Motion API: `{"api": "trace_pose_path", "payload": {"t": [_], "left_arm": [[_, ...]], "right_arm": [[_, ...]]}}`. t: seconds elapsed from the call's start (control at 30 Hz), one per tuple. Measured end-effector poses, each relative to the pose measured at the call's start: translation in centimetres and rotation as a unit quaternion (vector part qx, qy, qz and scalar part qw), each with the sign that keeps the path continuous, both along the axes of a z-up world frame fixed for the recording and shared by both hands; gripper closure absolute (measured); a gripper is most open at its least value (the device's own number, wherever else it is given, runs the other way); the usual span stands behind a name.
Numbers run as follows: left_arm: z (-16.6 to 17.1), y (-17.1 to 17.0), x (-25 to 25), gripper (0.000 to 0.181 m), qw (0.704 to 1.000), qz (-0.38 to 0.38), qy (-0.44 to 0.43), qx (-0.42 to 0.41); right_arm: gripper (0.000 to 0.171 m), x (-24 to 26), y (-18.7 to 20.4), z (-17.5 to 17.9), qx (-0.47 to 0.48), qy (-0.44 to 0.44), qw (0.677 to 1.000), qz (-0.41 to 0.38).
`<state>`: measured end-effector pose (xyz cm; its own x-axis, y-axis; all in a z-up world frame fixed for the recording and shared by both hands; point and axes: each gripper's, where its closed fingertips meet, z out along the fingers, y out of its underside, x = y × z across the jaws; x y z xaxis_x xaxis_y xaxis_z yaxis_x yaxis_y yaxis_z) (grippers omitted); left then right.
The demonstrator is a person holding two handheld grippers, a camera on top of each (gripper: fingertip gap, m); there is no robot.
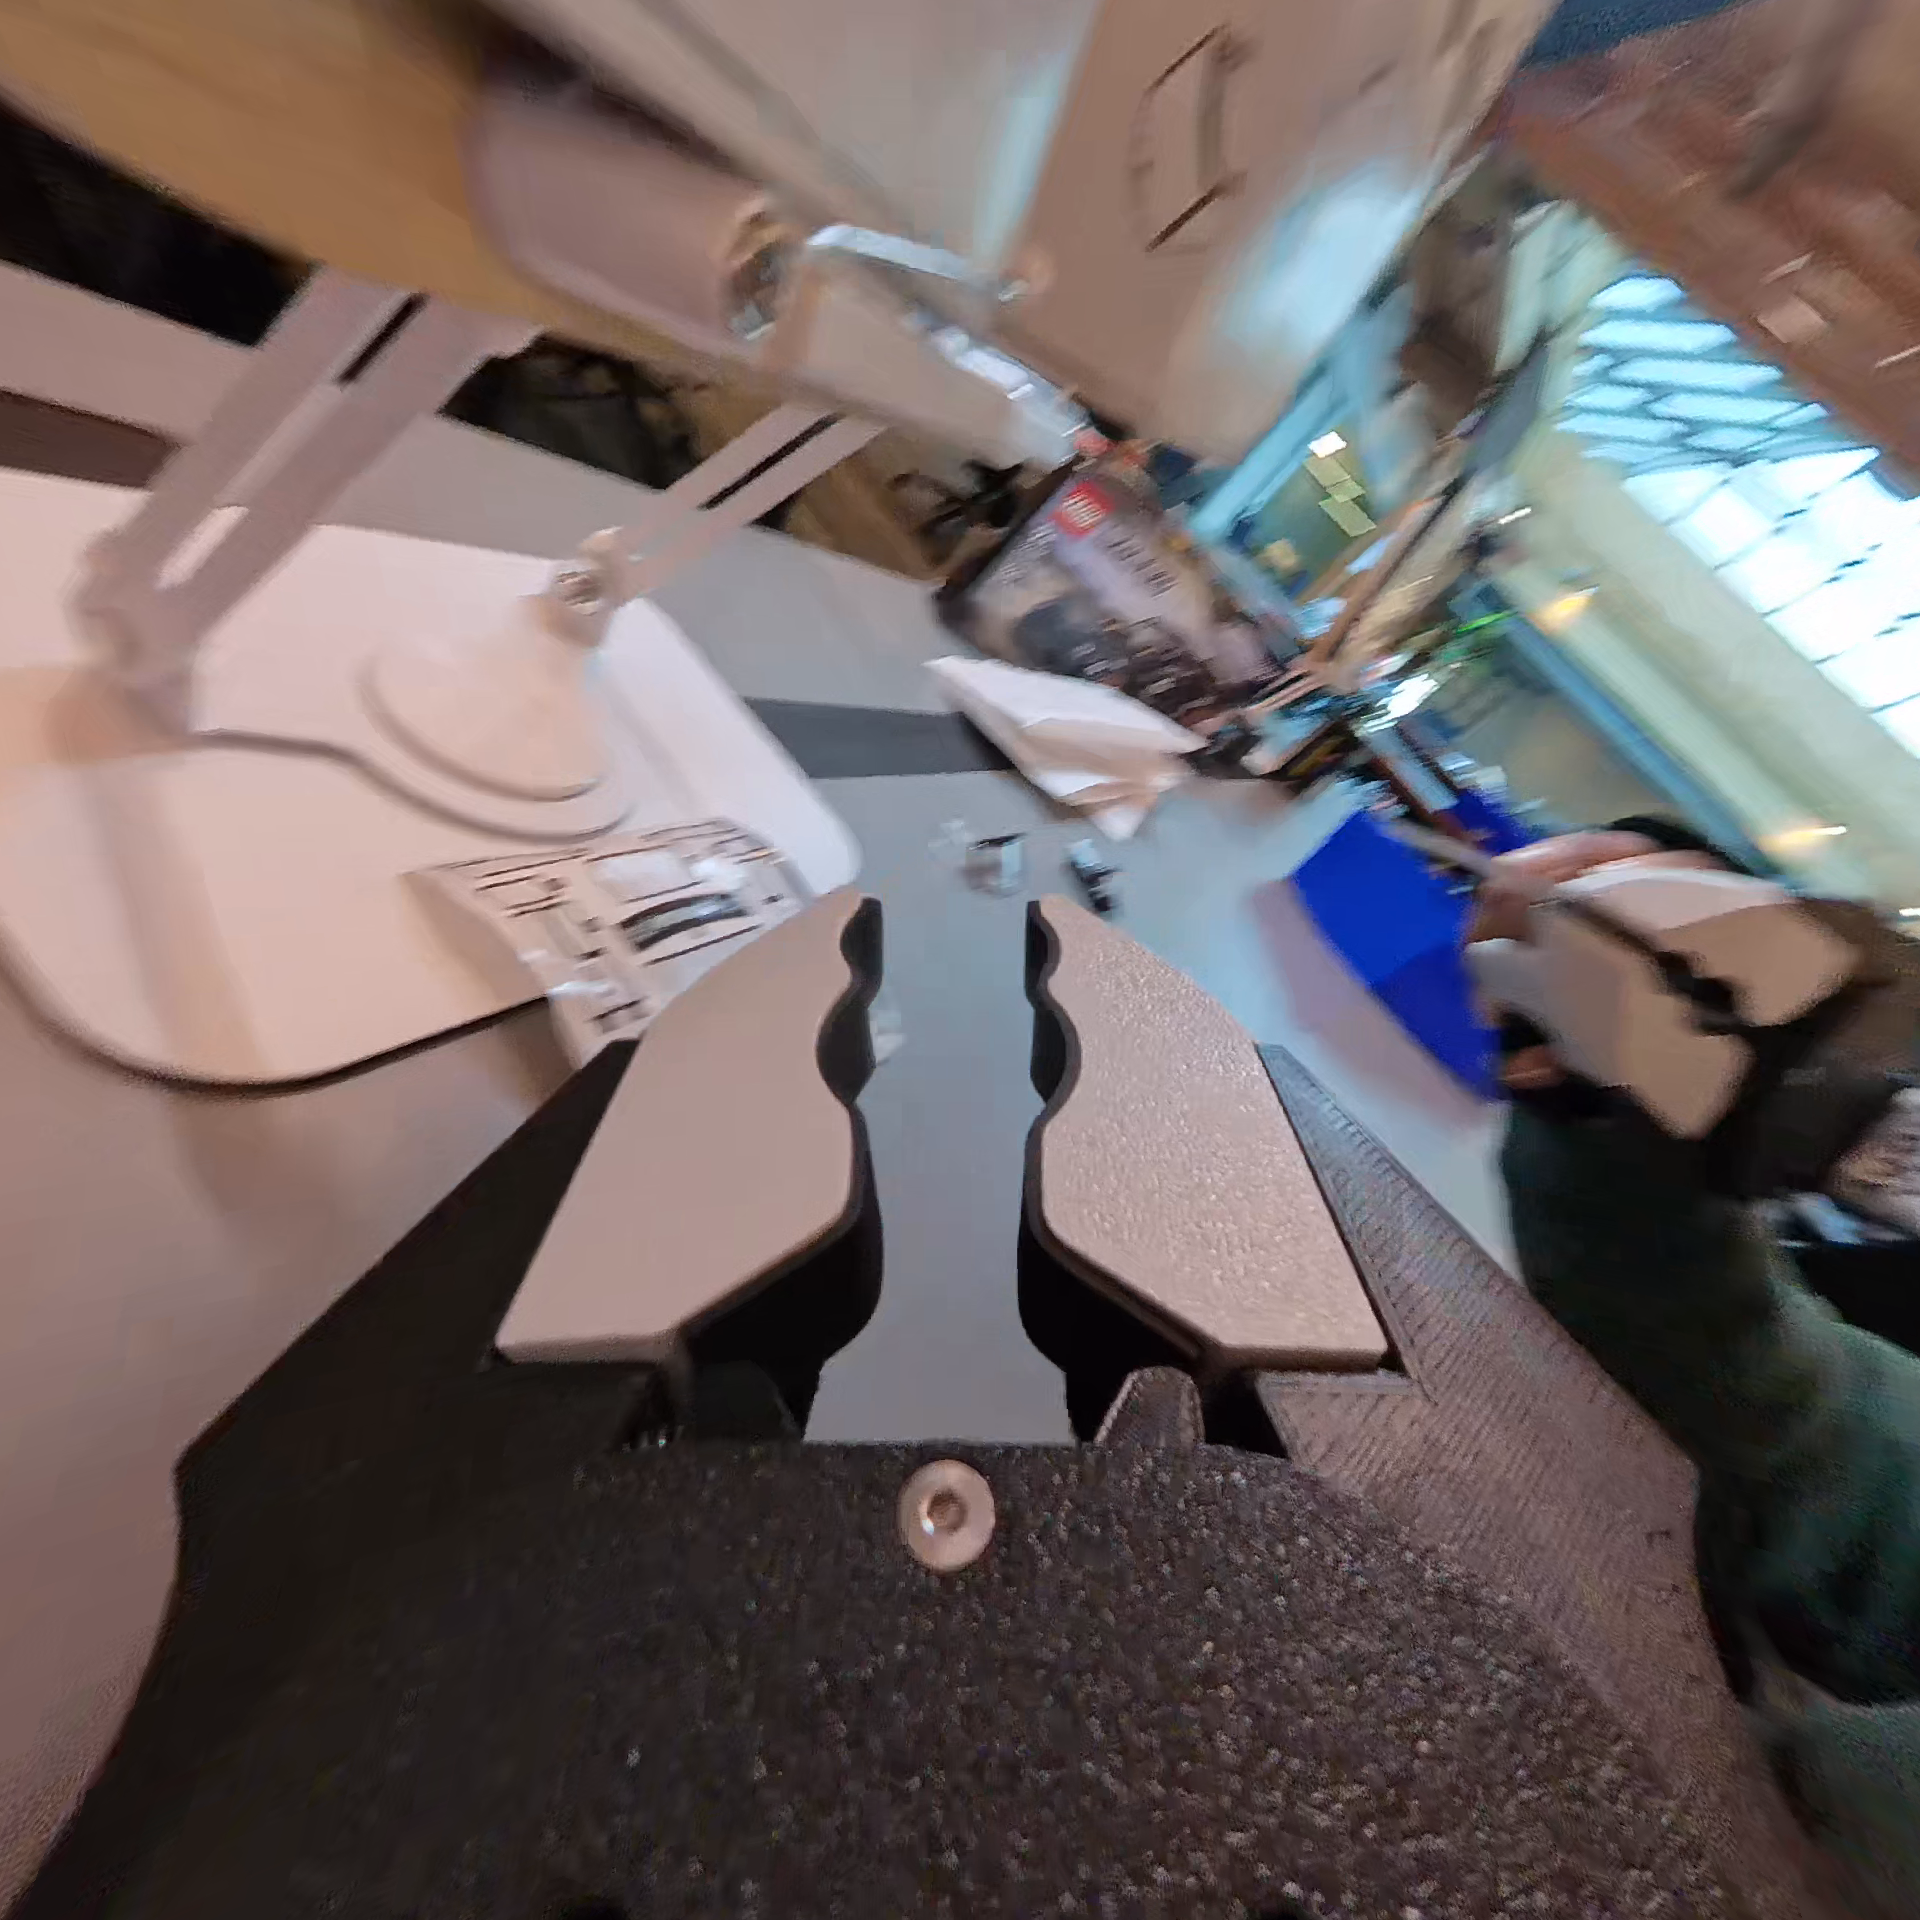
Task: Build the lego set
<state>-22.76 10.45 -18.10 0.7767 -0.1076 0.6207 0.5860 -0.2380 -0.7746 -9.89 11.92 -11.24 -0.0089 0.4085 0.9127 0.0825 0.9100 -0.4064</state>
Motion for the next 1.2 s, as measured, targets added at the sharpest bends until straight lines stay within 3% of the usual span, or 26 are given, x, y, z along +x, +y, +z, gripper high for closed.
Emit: {"api": "trace_pose_path", "payload": {"t": [0.17, 0.33, 0.73, 0.93, 1.2], "left_arm": [[-5.9, 0.4, -3.0, 0.134, 0.983, 0.047, 0.099, -0.146], [-7.8, 1.5, -1.8, 0.131, 0.979, -0.003, 0.059, -0.193], [-7.7, 2.7, -0.6, 0.156, 0.982, -0.057, -0.002, -0.181], [-7.7, 2.9, 0.1, 0.157, 0.983, -0.051, -0.024, -0.177], [-8.0, 3.5, 0.2, 0.155, 0.981, -0.024, 0.007, -0.192]], "right_arm": [[0.171, -0.1, 1.1, -0.3, -0.022, 0.001, 1.0, -0.012], [0.171, -0.3, 1.6, -1.1, -0.036, -0.009, 0.999, -0.016], [0.171, -0.3, 2.2, -1.0, -0.058, -0.005, 0.998, -0.023], [0.171, -0.1, 2.5, -0.5, -0.065, 0.002, 0.998, -0.026], [0.171, 0.1, 2.6, -0.1, -0.07, 0.004, 0.997, -0.027]]}}
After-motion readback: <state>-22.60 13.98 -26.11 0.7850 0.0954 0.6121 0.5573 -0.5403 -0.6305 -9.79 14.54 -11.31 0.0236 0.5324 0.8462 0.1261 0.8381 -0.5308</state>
